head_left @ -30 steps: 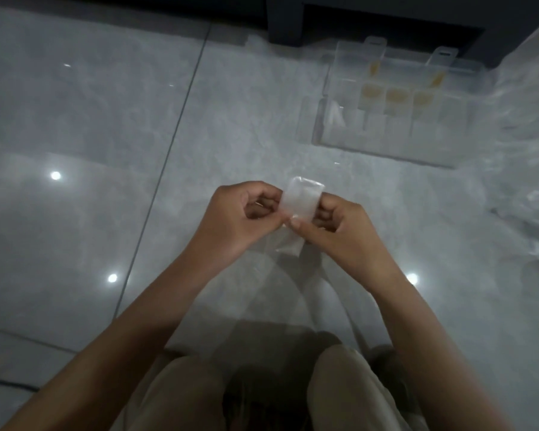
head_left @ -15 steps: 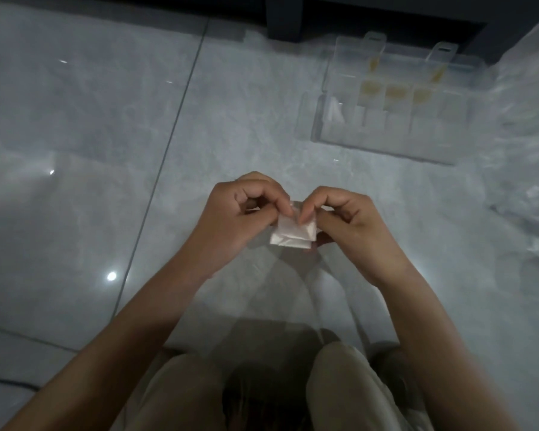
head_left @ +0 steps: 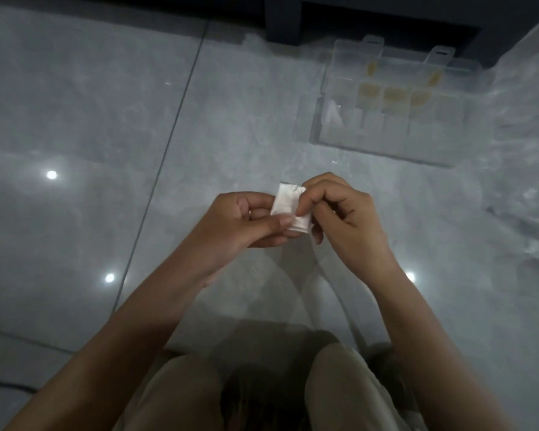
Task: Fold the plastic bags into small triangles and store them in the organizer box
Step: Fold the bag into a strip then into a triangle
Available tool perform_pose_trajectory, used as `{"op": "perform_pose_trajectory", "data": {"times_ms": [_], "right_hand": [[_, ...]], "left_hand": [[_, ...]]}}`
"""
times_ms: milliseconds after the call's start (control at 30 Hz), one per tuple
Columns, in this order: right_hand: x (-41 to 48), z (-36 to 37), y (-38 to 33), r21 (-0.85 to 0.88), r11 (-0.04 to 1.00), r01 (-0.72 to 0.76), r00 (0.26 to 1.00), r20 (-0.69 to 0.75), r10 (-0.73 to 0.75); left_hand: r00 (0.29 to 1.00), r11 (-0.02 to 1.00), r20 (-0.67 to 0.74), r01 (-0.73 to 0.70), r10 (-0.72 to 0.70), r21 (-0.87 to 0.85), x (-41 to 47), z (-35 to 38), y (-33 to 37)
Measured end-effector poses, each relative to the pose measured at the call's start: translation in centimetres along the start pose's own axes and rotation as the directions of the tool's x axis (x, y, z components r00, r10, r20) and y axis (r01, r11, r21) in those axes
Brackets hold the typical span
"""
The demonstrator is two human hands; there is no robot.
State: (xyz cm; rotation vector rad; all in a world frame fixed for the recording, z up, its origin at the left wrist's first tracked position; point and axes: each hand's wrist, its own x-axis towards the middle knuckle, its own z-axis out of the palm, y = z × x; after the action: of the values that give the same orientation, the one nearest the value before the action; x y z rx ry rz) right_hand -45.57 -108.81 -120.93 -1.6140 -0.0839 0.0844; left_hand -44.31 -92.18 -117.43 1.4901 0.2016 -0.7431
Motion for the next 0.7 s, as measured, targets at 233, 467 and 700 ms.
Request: {"op": "perform_pose_trajectory", "data": {"times_ms": [233,467,700], "right_hand": [[0.3,-1.0,0.5,-0.022,1.000,-0.012,0.996,0.092,0.014],[0.4,-1.0,0.9,-0.194,0.980,0.053,0.986,0.164,-0.021],[0.7,-1.1,0.9,-0.178,0.984,-0.004,0.982,0.183,0.037]], "left_hand": [[0.991,0.984,0.091,0.108,-0.096,-0.142,-0.1,-0.3,0.4],[0.985,0.965,-0.027,0.163,-0.172,-0.206,-0.2,0.8,-0.2],[0.983,0.982,-0.134,0.100,-0.121,-0.158,-0.1,1.2,-0.4]]}}
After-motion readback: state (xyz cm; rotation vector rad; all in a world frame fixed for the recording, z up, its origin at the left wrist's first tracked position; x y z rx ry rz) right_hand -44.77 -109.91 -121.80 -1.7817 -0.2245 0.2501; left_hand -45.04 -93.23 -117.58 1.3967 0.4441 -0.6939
